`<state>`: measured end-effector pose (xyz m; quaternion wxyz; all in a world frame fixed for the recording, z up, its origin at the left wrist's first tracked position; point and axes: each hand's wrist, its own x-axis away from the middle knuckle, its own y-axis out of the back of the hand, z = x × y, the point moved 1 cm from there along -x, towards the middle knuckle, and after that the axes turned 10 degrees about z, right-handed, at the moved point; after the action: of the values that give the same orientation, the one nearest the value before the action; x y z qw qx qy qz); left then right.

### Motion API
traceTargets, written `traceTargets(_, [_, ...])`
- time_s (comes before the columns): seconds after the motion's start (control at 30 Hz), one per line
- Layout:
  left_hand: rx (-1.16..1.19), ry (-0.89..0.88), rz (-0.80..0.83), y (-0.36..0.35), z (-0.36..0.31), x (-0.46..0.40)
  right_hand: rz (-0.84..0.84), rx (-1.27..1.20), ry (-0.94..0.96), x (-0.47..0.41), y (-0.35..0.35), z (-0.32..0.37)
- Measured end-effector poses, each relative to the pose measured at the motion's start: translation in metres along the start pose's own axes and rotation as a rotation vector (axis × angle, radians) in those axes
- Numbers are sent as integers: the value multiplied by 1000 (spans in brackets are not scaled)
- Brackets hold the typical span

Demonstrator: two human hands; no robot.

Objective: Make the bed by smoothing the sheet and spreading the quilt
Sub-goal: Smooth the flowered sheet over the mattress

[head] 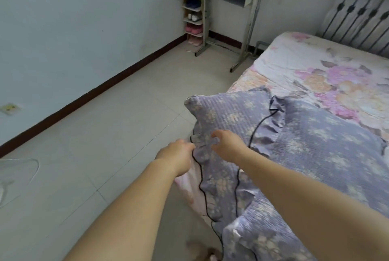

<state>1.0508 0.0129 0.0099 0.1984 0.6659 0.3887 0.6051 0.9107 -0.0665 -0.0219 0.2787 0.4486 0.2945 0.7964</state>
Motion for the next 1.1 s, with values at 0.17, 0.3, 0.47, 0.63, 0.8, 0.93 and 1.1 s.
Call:
traceTargets(0.17, [-53,-45,2,47,42,-53,18,-51,-44,-80,8,32])
traceTargets(0.3, [-144,-123,16,113,65,-110,-23,-115,-98,-159,36,52])
traceTargets(0.47, [-193,-188,57,192,87,-194,-30,-211,-205,-232,86,80])
traceTargets(0.63, [-232,-267,131,239,74,-273,-116,-379,-345,-267,131,64])
traceTargets(0.8, [-281,-499,169,273,8,-341,-308,-632,-497,-282,180,26])
traceTargets(0.93, [-387,-719,226,292,-43,-402,-447,-752,-664,-312,205,-5])
traceTargets(1.1, [-504,-863,358,319,-55,-478,-448,-845,-880,-368,219,-14])
